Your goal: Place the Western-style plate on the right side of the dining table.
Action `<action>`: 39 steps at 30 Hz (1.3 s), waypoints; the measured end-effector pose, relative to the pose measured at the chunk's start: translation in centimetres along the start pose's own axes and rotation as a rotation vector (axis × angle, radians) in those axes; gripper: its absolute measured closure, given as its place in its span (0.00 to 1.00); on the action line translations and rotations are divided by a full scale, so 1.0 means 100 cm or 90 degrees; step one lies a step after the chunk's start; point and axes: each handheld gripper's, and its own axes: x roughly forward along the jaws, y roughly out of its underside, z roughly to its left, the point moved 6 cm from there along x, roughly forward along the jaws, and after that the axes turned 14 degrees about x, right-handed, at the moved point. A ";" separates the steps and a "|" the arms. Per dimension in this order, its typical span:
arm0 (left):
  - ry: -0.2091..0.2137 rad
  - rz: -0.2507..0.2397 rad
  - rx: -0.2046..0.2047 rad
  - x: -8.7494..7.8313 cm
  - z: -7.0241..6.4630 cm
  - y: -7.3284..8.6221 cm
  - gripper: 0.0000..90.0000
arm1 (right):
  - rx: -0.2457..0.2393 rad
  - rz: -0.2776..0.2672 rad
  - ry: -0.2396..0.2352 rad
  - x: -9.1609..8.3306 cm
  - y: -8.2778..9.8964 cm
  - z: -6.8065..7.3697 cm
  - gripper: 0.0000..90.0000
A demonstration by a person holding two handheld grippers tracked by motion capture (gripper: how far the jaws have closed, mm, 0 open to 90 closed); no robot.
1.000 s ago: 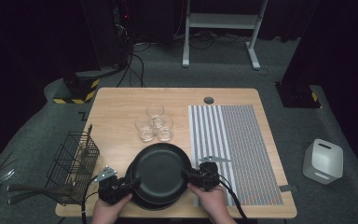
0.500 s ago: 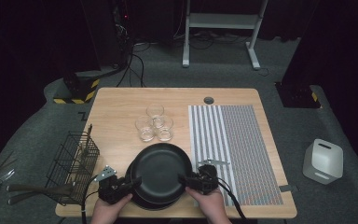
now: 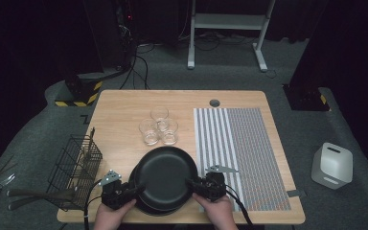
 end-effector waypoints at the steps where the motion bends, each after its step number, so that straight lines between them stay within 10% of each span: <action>1: 0.000 0.000 0.000 0.000 0.001 0.000 0.68 | 0.001 -0.005 -0.006 0.001 -0.001 -0.001 0.72; 19: -0.065 -0.059 -0.008 -0.011 -0.003 -0.007 0.76 | -0.002 -0.047 -0.054 -0.002 -0.010 0.004 0.80; 39: -0.075 -0.141 -0.022 -0.019 -0.003 -0.036 0.85 | 0.020 -0.080 -0.100 -0.005 -0.025 0.006 0.82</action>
